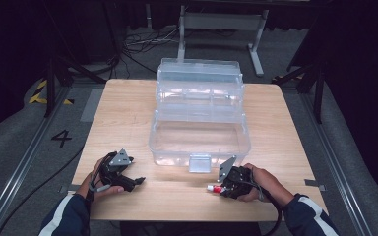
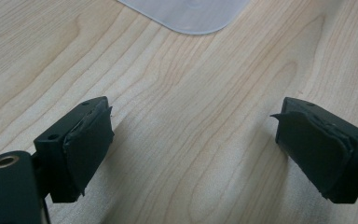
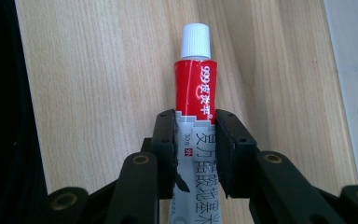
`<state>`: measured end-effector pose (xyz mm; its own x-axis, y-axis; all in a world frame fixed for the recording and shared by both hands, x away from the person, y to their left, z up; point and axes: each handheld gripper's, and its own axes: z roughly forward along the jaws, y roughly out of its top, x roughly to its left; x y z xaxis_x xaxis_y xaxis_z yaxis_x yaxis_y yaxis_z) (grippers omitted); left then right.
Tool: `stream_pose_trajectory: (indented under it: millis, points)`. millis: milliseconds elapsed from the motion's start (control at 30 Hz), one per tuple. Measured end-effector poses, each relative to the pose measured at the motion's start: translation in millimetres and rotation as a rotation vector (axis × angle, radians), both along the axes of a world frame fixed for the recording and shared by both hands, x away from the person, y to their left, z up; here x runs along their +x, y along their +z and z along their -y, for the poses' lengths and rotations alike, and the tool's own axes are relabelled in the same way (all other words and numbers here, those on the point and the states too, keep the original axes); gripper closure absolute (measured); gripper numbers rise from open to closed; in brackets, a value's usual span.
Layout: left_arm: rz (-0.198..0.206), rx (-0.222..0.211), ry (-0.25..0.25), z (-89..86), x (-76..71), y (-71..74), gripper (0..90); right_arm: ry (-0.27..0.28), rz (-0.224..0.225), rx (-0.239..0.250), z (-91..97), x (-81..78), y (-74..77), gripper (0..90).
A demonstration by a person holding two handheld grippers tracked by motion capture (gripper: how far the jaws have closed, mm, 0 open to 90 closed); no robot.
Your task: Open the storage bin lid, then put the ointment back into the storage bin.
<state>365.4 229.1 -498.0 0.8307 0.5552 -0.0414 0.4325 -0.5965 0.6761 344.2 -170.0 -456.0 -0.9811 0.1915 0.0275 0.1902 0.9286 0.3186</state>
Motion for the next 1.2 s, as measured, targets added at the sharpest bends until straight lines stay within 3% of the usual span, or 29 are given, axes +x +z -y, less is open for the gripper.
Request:
stream_pose_trajectory:
  millis: [300,733,933,1200]
  points:
    - [0.000,-0.001,-0.002,0.0,0.3,-0.1,11.1,-0.001,0.007,-0.002,2.8,-1.4,3.1,71.3]
    - [0.000,-0.001,0.001,0.2,0.1,-0.1,11.1,-0.005,0.056,0.037,14.5,-6.4,22.3,71.3]
    - [-0.001,0.000,0.006,0.3,-0.4,0.0,11.0,-0.005,0.082,0.063,24.1,-8.0,39.1,71.3]
    - [0.000,0.000,0.008,0.6,-0.3,-0.1,10.8,0.008,0.122,0.038,25.1,-13.1,62.3,71.3]
